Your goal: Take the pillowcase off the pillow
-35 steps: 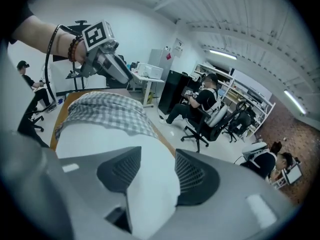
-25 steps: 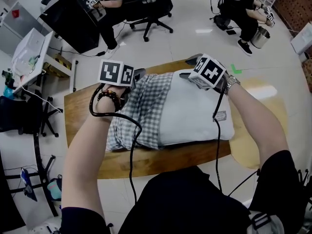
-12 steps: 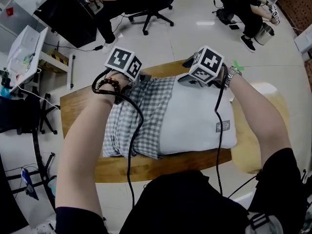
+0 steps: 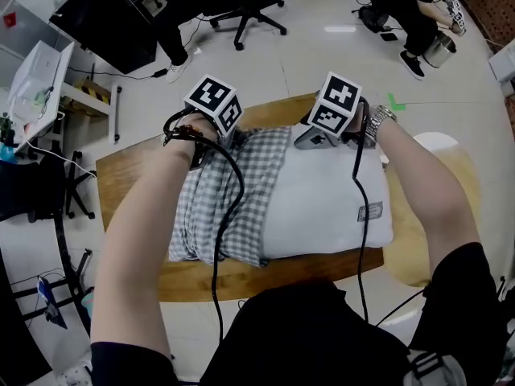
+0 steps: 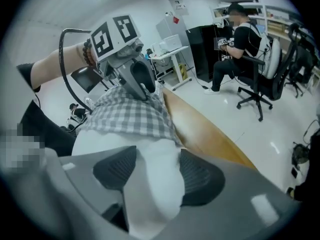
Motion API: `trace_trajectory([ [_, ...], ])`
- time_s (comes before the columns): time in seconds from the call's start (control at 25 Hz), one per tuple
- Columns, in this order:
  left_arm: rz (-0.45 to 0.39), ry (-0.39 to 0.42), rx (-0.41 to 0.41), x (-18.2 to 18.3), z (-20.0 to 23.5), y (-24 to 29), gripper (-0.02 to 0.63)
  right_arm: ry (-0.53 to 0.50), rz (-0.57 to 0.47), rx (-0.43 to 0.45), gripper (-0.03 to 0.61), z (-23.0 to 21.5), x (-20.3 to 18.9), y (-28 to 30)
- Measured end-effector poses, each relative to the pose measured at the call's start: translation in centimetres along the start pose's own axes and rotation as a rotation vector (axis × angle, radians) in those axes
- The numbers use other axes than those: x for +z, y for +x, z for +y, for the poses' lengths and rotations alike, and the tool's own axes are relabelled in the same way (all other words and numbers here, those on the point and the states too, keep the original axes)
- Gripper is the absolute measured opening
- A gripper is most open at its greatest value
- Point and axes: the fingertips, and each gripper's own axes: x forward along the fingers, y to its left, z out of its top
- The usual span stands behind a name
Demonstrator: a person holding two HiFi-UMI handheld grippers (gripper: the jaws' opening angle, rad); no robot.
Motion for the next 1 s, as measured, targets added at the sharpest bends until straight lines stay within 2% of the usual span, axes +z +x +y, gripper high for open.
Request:
trace_trajectory([
  [0.16, 0.018, 0.022, 0.014, -0.9, -1.4, 1.5, 0.071, -0.003, 0.016, 0.013, 0.148, 1.3, -2.0, 0.3],
  [0.32, -0.007, 0.030, 0.050, -0.9, -0.9, 0.7, 0.020, -0.029, 0.021, -0.038, 0.025, 1.6, -1.5, -0.2],
  [0.68, -0.119, -0.057, 0.122, -2.2, 0.4, -1.5, 0.014, -0.011, -0.017, -0.148, 0.012, 2.5, -2.4, -3.1],
  [1.0, -0.168, -0.117, 0.187, -4.7, 2.9, -5.3, 0.012, -0.009, 0.018, -0.255, 0.012, 2.9, -2.2, -5.5],
])
